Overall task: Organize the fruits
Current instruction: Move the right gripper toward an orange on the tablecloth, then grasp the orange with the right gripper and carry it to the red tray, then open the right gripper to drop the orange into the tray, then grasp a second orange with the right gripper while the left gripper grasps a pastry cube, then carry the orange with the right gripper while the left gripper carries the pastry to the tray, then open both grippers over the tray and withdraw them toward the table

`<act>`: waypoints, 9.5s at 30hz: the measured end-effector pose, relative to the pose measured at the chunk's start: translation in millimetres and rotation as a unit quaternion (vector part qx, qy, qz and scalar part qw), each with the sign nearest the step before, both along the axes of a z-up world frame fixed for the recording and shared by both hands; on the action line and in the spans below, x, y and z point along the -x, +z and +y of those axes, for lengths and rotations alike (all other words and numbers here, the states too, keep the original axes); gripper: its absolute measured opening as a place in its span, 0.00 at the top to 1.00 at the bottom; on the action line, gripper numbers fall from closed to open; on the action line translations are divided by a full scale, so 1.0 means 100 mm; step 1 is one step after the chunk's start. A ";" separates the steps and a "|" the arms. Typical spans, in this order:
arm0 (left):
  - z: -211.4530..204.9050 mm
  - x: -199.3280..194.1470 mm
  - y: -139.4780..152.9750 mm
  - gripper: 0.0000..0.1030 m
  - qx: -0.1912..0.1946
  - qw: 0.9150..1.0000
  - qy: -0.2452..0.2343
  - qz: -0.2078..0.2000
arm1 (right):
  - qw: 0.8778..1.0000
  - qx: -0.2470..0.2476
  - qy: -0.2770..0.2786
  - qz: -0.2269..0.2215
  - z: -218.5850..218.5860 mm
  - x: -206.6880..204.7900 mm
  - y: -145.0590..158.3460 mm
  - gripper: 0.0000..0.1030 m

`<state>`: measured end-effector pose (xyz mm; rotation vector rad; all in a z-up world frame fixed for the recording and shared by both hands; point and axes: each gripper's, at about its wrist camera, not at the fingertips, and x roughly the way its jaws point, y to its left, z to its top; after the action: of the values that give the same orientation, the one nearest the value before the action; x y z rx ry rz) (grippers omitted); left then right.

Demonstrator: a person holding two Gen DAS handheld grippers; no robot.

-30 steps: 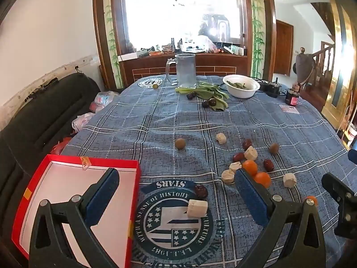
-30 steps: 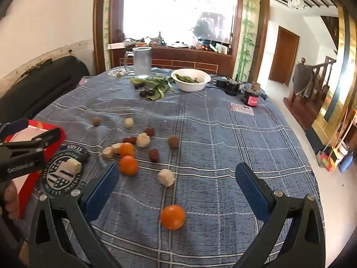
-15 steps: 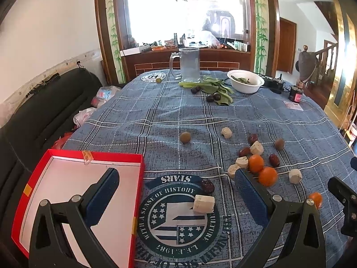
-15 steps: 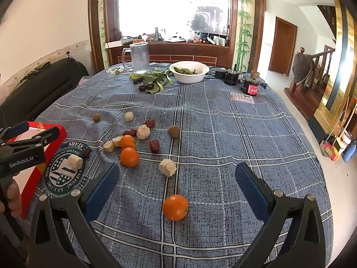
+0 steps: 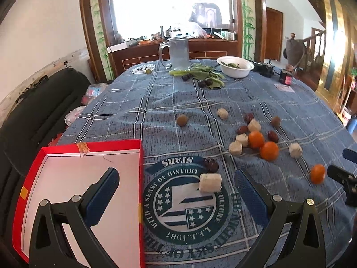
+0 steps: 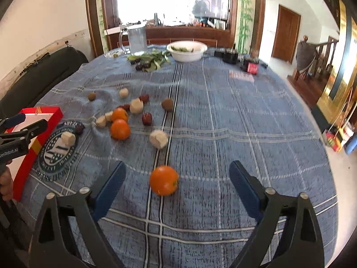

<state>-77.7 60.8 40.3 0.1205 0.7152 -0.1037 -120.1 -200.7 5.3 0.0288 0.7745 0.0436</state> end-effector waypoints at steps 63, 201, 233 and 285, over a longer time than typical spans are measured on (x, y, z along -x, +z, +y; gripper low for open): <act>0.39 0.27 0.34 0.69 0.061 0.998 0.011 0.015 | 0.987 -0.110 0.118 0.017 0.62 -0.28 -0.03 0.65; 0.26 0.18 0.21 0.76 0.050 0.997 0.006 0.054 | 0.986 -0.137 0.098 -0.005 0.38 -1.25 -0.15 0.69; 1.91 0.57 -0.04 0.76 -0.024 0.976 0.218 0.007 | 0.920 -0.085 0.380 0.048 3.03 -0.16 -0.18 0.69; 0.77 0.39 0.03 0.25 -0.120 0.986 0.118 -0.003 | 0.984 -0.003 0.174 -0.045 1.83 -0.42 0.16 0.54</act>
<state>-116.5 138.1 43.5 0.2653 0.7299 0.2108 -78.3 -17.4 21.5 -0.1038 0.6827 0.3772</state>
